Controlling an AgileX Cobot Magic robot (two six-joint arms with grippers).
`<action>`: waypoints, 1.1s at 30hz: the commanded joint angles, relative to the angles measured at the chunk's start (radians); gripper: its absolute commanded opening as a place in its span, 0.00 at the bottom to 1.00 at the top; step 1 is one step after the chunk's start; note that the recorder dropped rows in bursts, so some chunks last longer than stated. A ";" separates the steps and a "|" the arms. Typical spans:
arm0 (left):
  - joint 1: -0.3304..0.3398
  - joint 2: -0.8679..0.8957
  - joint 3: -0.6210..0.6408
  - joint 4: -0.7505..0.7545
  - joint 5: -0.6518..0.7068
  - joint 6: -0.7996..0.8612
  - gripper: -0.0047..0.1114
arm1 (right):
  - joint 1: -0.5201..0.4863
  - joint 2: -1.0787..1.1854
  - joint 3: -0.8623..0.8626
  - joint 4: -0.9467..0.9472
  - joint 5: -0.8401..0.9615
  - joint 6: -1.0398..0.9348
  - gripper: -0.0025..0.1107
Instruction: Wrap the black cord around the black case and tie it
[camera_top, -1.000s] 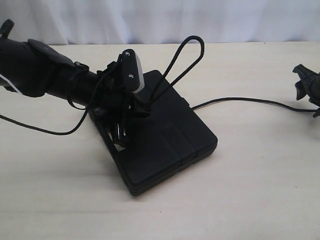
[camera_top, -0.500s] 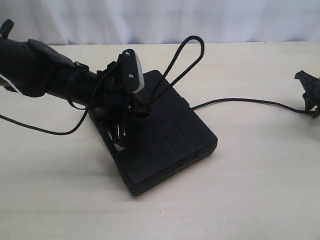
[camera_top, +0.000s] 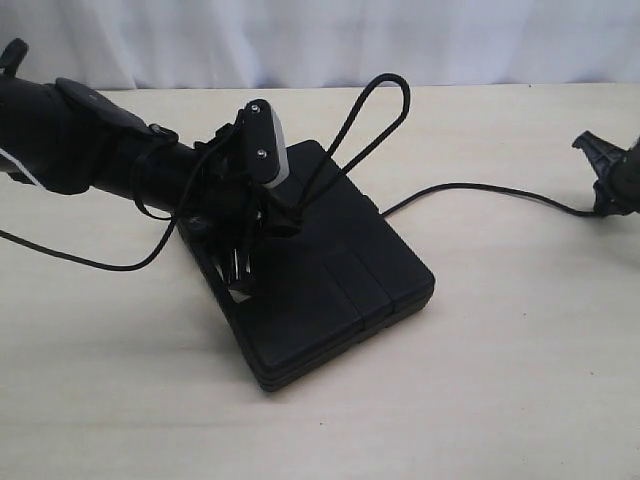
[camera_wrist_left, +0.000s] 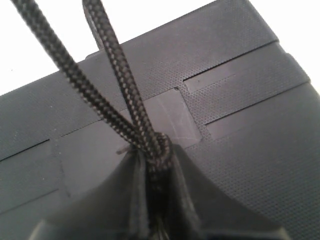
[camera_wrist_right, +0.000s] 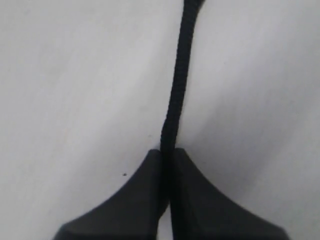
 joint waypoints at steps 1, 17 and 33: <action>-0.001 -0.005 0.001 -0.010 0.004 0.032 0.04 | -0.001 -0.058 0.006 0.193 -0.038 -0.362 0.06; 0.176 -0.005 -0.001 -0.064 0.364 0.032 0.04 | 0.001 -0.431 0.306 1.307 0.156 -2.283 0.06; 0.197 -0.005 -0.001 -0.026 0.529 0.032 0.04 | 0.177 -0.486 0.436 1.364 0.402 -3.076 0.06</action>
